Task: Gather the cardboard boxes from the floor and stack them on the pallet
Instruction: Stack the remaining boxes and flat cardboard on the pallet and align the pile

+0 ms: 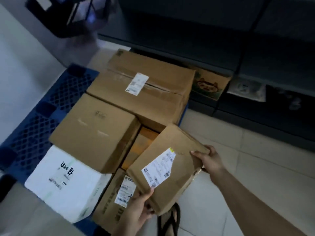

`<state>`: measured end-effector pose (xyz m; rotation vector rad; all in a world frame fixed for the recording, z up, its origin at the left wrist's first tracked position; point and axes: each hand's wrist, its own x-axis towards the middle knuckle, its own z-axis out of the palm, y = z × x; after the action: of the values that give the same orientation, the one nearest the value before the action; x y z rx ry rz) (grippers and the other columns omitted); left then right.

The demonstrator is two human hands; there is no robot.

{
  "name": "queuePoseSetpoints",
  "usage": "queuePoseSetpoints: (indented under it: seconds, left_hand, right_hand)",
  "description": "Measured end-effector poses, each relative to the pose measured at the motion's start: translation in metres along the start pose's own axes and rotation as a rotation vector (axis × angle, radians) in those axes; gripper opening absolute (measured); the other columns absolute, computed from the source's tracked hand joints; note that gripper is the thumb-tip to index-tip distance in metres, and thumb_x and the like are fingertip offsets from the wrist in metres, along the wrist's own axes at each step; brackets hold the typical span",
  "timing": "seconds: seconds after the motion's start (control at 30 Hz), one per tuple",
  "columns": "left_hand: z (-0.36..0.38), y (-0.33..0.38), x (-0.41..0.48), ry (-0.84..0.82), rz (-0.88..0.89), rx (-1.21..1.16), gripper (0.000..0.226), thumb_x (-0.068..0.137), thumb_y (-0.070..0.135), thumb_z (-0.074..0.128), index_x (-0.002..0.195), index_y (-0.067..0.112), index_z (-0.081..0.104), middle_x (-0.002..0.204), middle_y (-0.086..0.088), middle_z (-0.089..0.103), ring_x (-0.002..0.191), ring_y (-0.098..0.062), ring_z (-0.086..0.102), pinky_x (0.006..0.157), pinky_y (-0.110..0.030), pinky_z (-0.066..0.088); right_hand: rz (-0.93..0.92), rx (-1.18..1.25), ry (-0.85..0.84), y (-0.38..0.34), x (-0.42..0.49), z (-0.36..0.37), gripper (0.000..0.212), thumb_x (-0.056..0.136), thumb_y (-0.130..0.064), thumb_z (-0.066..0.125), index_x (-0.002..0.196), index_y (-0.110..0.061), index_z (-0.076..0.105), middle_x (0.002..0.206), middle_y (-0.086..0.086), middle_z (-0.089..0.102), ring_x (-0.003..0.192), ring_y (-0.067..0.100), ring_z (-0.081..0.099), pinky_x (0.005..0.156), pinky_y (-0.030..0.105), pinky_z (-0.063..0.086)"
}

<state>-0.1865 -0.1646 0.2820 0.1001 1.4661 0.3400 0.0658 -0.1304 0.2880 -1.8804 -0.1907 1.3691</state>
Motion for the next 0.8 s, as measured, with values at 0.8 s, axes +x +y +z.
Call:
queuePoseSetpoints:
  seconds: [0.8]
  left_hand:
    - [-0.038,0.044,0.107,0.422,0.130,-0.003,0.031,0.080,0.030,0.074,0.094,0.008,0.056,0.106,-0.014,0.064,0.101,-0.031,0.064,0.069,-0.043,0.059]
  right_hand:
    - [0.033,-0.528,-0.152,0.033,0.115,0.149,0.076,0.086,-0.062,0.049,0.147,-0.022,0.030,0.140,0.007,0.051,0.118,0.030,0.056,0.085,0.039,0.051]
